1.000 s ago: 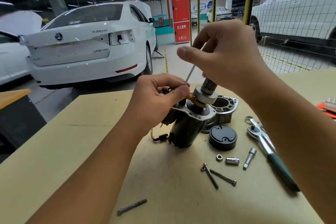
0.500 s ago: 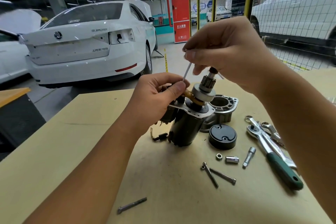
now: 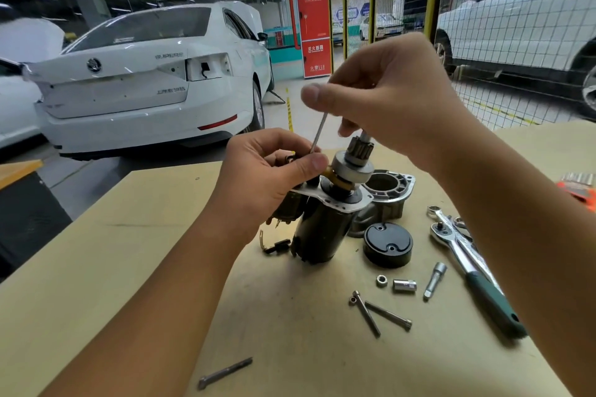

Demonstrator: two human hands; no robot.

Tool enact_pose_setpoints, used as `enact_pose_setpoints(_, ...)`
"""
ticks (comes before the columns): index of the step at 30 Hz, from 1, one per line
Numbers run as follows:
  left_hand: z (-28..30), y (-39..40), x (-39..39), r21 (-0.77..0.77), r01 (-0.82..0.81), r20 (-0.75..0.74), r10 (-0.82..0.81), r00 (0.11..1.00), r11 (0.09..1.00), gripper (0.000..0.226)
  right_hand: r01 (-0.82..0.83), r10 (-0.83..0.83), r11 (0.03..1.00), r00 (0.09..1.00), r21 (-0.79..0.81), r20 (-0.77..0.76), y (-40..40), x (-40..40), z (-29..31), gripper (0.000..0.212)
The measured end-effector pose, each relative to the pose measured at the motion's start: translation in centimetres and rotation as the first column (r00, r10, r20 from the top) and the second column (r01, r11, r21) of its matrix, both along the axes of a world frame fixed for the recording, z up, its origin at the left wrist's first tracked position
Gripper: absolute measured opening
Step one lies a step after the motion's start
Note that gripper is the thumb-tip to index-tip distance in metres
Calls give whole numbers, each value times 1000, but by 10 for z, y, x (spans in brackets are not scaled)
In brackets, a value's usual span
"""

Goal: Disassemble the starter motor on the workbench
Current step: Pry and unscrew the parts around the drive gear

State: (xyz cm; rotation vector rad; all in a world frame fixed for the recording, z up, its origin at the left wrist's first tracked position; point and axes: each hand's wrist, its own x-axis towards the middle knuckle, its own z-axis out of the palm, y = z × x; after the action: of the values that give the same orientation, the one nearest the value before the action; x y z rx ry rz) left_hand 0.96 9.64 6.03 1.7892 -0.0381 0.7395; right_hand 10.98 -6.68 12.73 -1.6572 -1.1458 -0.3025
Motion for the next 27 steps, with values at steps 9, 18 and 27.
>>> enact_pose_setpoints(9, 2, 2, 0, 58, -7, -55, 10, 998, 998, 14, -76, 76, 997, 990, -7, 115, 5, -4, -1, 17)
enact_pose_setpoints(18, 3, 2, 0, 133, -23, -103, 37, 994, 991, 22, -196, 195, 980, 980, 19, 23, -7, 7, 1, 11)
enact_pose_setpoints(27, 5, 1, 0, 187, -32, -73, 46, 996, 982, 12, -324, 322, 945, 946, -37, -47, -17, 11, 4, 26)
